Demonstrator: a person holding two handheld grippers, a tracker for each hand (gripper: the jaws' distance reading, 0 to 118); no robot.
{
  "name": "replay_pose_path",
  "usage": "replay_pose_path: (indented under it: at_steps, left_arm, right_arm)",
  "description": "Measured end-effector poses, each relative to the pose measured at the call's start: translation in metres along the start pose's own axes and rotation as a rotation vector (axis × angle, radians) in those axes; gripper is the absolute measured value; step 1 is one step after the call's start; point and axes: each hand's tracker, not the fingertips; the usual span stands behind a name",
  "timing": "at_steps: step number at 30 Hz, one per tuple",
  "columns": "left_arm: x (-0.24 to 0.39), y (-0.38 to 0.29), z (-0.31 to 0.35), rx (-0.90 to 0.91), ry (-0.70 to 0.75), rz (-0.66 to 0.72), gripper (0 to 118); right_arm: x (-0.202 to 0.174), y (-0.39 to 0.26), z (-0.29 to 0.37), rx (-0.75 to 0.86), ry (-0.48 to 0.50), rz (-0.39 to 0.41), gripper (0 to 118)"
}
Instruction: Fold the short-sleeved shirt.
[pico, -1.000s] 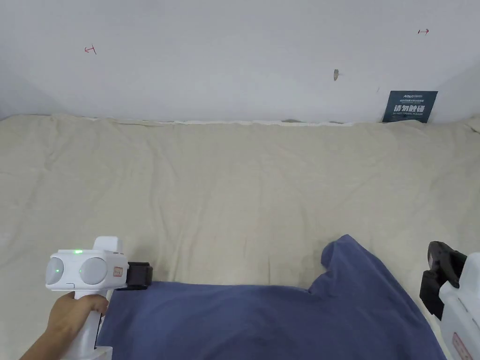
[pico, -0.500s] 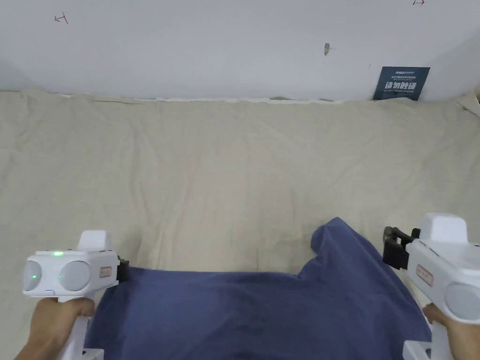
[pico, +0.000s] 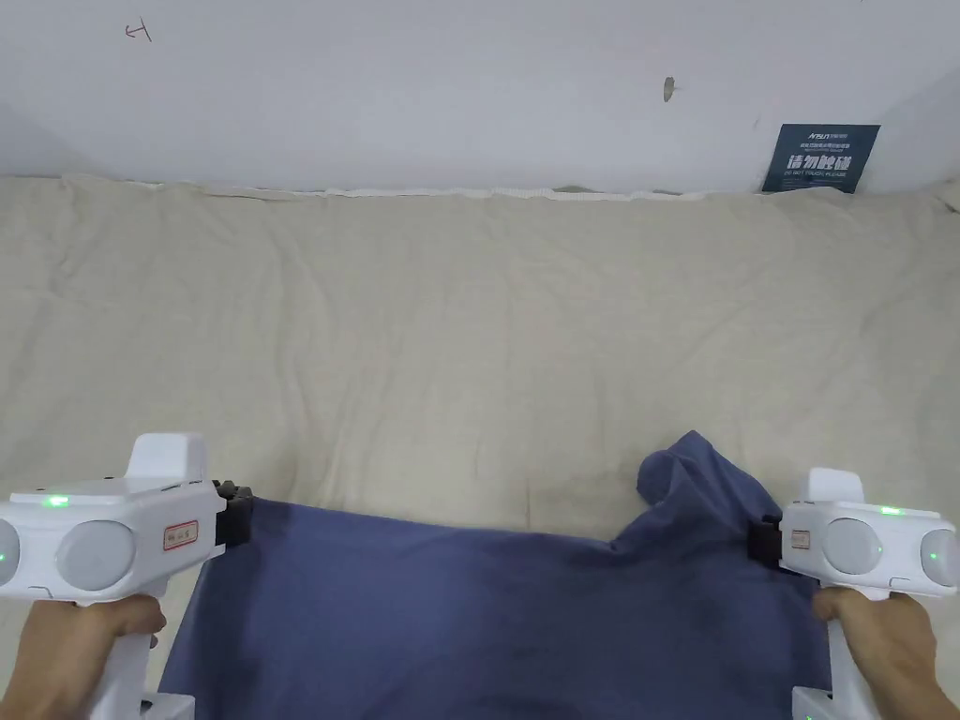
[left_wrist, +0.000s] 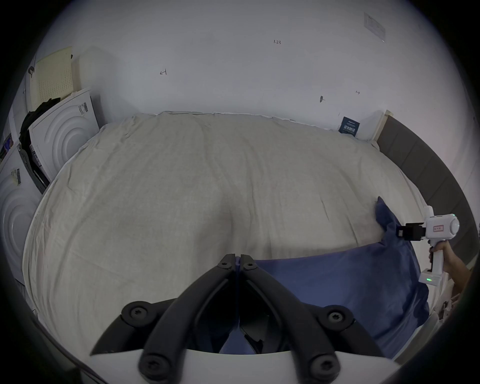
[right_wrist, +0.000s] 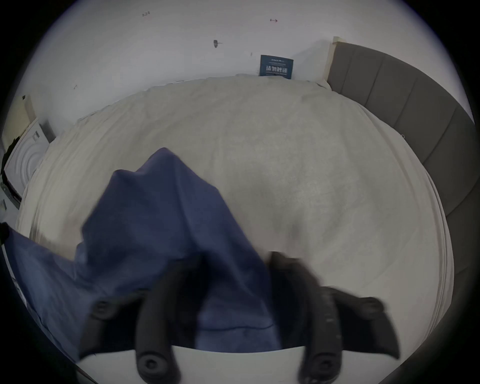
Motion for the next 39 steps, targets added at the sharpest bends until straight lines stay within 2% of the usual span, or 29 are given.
replay_pose_path:
  at_steps: [2, 5, 12, 16, 21, 25, 31, 34, 38, 39]
  left_arm:
    - [0.0, -0.004, 0.002, 0.0, 0.011, 0.01, 2]
    - [-0.001, -0.011, 0.011, 0.013, 0.031, 0.028, 2]
    - [-0.012, -0.038, 0.054, 0.036, 0.065, 0.085, 2]
    - [-0.022, -0.063, 0.083, 0.037, 0.077, 0.105, 2]
    - [-0.031, -0.105, 0.113, 0.02, 0.079, 0.124, 2]
    - [-0.036, -0.15, 0.121, -0.024, 0.084, 0.132, 2]
    - [-0.039, -0.211, 0.112, -0.113, 0.102, 0.148, 2]
    - [-0.034, -0.232, 0.105, -0.167, 0.121, 0.141, 2]
    - [-0.033, -0.242, 0.096, -0.218, 0.13, 0.164, 2]
    - [-0.033, -0.239, 0.098, -0.206, 0.137, 0.167, 5]
  right_arm:
    - [-0.002, 0.0, 0.012, 0.009, 0.005, 0.046, 2]
    - [0.001, -0.001, 0.044, 0.1, 0.013, 0.051, 2]
    - [0.011, -0.032, 0.16, 0.278, 0.105, 0.059, 2]
    - [0.018, -0.071, 0.221, 0.333, 0.145, 0.051, 2]
    - [0.023, -0.132, 0.259, 0.329, 0.197, 0.026, 2]
    - [0.028, -0.184, 0.259, 0.283, 0.189, 0.012, 2]
    - [0.046, -0.246, 0.215, 0.142, 0.125, -0.056, 2]
    - [0.047, -0.267, 0.193, 0.066, 0.08, -0.071, 2]
    - [0.044, -0.275, 0.183, 0.025, 0.077, -0.086, 4]
    - [0.043, -0.273, 0.186, 0.035, 0.077, -0.088, 10]
